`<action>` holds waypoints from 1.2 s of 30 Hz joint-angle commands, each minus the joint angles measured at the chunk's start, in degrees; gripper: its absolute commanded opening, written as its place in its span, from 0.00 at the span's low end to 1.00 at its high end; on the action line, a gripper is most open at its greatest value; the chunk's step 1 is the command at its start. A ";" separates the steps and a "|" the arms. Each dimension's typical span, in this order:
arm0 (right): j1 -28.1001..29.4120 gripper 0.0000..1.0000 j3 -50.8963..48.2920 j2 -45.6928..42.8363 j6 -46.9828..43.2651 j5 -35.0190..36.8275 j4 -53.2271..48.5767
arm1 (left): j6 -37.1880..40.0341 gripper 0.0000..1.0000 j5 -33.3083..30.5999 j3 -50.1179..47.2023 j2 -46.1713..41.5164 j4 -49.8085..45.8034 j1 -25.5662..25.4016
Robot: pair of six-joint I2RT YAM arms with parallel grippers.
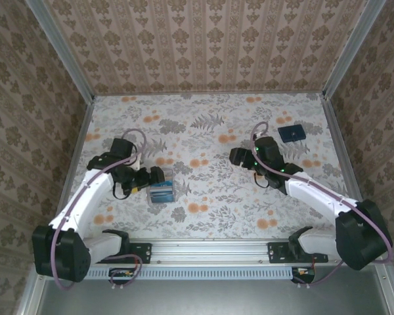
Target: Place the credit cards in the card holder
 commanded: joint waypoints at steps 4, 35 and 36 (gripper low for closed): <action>1.43 0.86 1.49 2.93 -1.58 -6.35 -2.09 | -0.60 1.00 -4.12 -1.86 -0.58 -2.64 -2.20; 1.79 0.91 1.52 2.62 -1.62 -4.44 1.64 | -0.29 1.00 -8.96 -8.12 -3.86 15.59 -2.25; 1.79 0.92 1.75 2.72 -1.63 -4.35 1.47 | -0.89 1.00 -6.16 -9.45 -3.30 19.51 -2.20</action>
